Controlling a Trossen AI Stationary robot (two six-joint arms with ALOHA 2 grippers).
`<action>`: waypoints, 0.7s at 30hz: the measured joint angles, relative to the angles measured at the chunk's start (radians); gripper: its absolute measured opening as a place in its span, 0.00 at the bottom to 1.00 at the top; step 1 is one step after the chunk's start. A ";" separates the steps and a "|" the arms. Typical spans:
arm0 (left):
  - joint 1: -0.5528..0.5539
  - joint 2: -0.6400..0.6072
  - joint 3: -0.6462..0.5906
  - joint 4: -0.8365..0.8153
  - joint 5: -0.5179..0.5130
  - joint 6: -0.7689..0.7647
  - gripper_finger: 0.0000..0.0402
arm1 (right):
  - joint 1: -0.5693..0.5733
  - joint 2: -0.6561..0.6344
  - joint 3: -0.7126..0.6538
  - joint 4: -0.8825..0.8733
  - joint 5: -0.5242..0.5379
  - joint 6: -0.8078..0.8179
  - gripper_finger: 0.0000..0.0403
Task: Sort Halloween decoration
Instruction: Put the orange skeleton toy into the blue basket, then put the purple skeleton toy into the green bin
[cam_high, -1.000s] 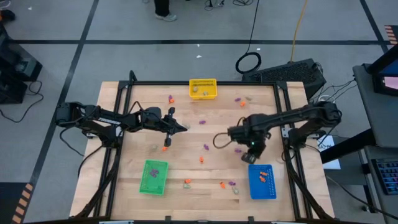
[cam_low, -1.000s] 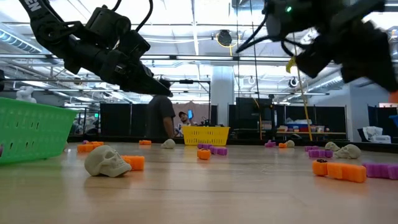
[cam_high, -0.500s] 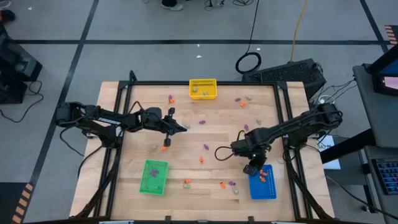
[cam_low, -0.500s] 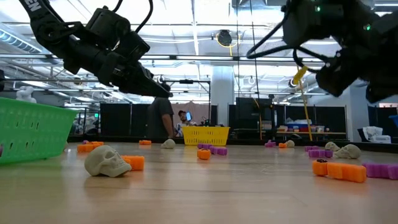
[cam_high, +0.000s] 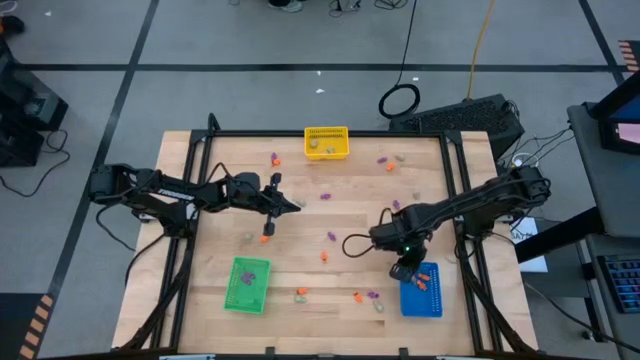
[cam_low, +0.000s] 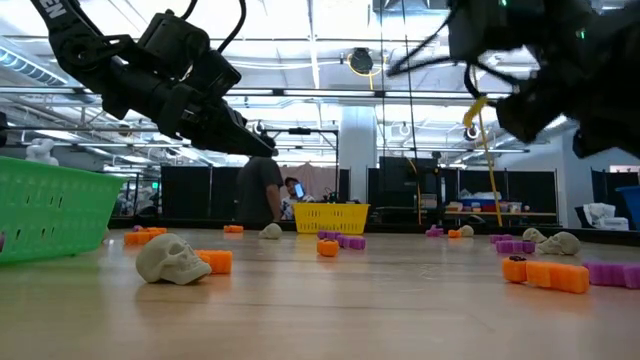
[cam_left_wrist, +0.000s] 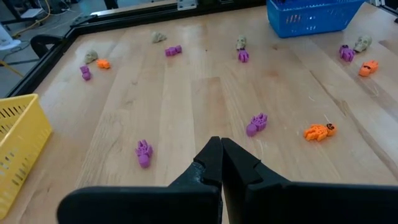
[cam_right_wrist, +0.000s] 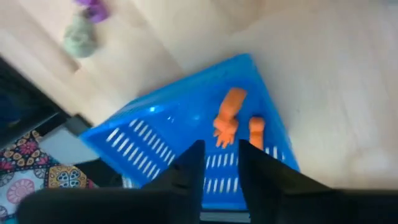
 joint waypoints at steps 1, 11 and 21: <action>0.000 0.000 0.000 0.000 0.000 0.000 0.00 | 0.000 0.000 0.023 -0.023 0.000 -0.013 0.24; -0.003 0.000 0.000 -0.028 0.000 0.000 0.00 | -0.047 0.000 0.214 -0.144 0.166 -0.230 0.14; -0.064 0.000 0.050 -0.154 0.004 0.001 0.00 | -0.195 -0.001 0.148 -0.069 0.441 -0.532 0.01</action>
